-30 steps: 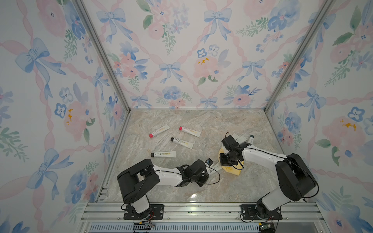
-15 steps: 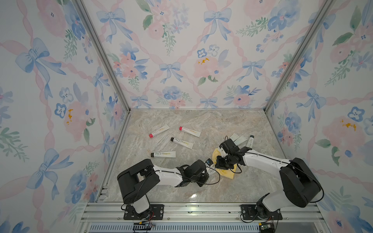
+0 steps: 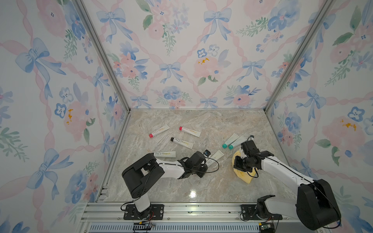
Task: Wipe the surface of the toothpaste tube
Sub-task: Move the toothpaste to the center of the board.
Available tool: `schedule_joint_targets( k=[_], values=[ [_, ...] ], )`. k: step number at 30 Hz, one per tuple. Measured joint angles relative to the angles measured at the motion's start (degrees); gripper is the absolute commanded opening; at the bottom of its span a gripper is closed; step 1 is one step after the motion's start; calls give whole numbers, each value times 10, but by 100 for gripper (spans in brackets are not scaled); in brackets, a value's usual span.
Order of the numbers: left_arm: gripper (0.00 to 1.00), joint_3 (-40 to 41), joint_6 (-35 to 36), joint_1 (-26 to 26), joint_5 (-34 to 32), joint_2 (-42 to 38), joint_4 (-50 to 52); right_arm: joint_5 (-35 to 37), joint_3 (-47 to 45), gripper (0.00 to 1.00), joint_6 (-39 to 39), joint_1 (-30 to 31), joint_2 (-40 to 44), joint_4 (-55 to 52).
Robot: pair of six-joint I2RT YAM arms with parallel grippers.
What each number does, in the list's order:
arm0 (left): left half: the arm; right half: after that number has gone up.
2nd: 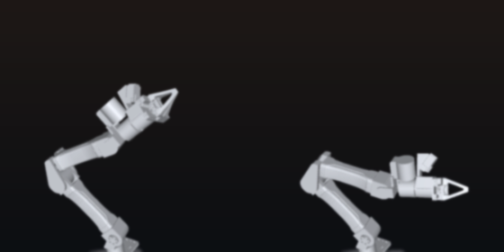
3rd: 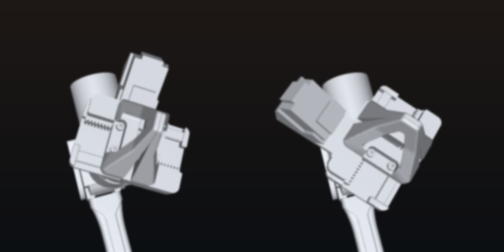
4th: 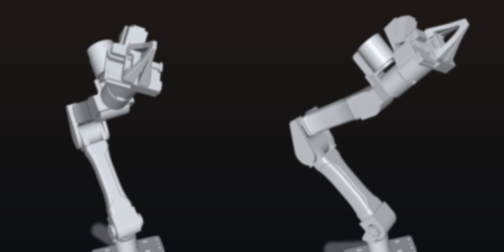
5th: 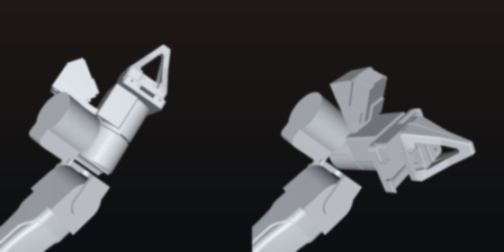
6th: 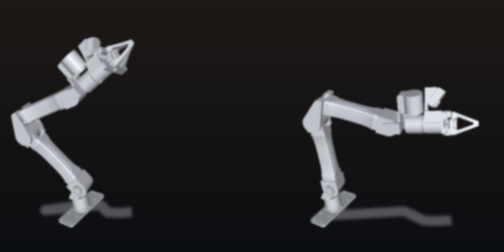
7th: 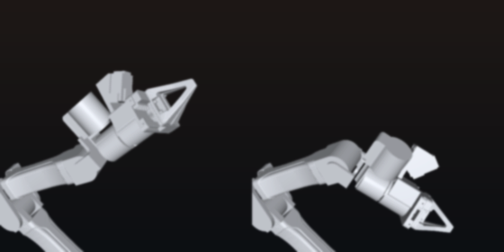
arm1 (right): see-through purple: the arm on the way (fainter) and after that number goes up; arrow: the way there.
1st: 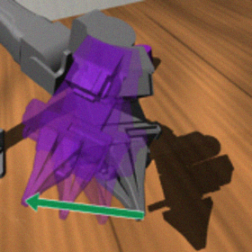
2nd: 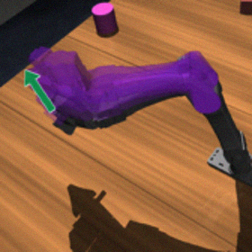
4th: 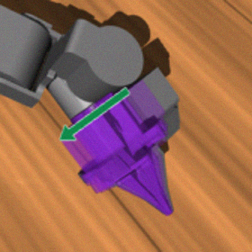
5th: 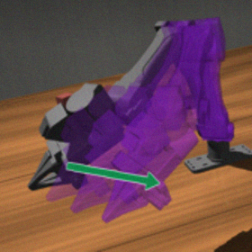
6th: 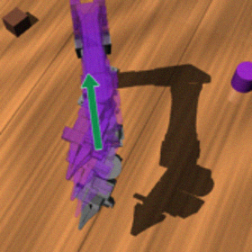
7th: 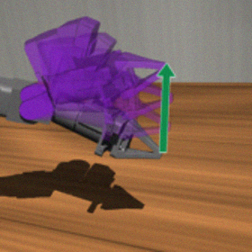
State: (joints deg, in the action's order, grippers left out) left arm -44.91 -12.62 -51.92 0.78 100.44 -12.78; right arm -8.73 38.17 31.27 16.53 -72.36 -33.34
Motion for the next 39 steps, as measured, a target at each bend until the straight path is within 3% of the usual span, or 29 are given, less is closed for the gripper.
schedule_joint_targets(
  k=[15,31,36,39],
  values=[
    [29,-182,33,66,-3,121,76,0,-8,13,0,7,0,-1],
    [29,-455,51,61,23,311,97,2,-7,13,13,45,-11,11],
    [33,-509,45,56,33,346,98,2,-7,13,13,46,-11,15],
    [48,-520,39,53,38,353,99,2,-9,13,13,46,-11,19]
  ],
)
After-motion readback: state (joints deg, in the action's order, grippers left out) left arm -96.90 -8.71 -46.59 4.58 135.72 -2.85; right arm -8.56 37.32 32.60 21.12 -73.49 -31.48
